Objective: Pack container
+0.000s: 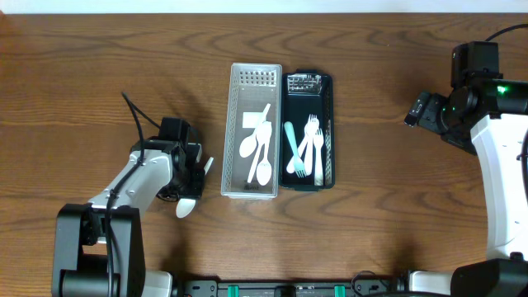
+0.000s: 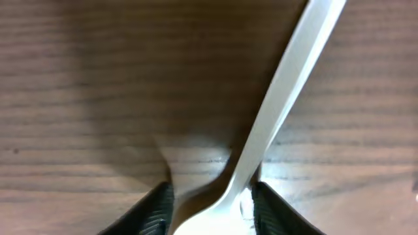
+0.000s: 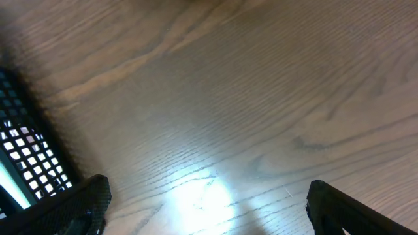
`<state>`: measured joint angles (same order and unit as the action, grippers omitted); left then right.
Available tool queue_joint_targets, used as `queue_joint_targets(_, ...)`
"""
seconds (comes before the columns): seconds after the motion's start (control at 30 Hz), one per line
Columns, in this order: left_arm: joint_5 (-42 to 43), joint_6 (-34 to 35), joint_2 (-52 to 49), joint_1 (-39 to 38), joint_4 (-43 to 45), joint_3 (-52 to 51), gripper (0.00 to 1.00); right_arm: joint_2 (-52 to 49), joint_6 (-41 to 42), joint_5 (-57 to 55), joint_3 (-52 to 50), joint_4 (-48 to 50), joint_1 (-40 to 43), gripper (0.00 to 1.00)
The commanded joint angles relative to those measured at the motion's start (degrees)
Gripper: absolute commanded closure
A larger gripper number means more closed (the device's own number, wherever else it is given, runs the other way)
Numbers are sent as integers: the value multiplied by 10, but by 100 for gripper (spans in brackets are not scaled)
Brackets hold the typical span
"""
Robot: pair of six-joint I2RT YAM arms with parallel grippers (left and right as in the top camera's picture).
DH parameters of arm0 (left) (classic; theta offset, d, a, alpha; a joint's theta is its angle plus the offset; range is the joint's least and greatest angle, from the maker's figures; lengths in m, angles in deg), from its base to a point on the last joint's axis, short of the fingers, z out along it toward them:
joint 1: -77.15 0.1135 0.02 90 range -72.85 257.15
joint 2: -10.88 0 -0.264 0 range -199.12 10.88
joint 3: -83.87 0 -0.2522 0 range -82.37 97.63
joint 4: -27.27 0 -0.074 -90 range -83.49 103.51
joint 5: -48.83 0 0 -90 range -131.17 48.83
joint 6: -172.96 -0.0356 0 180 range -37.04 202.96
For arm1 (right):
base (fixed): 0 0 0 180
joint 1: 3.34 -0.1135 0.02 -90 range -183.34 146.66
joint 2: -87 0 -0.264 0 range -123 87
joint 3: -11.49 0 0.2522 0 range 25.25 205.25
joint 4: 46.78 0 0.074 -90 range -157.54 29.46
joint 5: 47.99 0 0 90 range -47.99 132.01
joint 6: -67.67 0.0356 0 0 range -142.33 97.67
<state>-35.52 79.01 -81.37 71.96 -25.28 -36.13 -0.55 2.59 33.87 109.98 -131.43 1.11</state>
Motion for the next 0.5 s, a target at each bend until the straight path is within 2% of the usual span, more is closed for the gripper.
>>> queue_joint_targets(0.0, 1, -3, -6, 0, 2, -2, 76, -1, -8, 0, -1, 0, 4, 1)
queue_joint_targets(0.07, 1, -3, -10, 0, 1, -2, 85, -1, -8, 0, -1, 0, 4, 1)
queue_joint_targets(0.17, 1, -3, -17, 0, 2, -2, 87, -1, -8, 0, -1, 0, 4, 1)
queue_joint_targets(0.3, 1, -3, -19, 0, 3, -2, 94, -1, -8, 0, -1, 0, 4, 1)
queue_joint_targets(0.47, -1, -3, -7, 0, -21, 28, 94, -1, -8, 0, -1, 0, 4, 1)
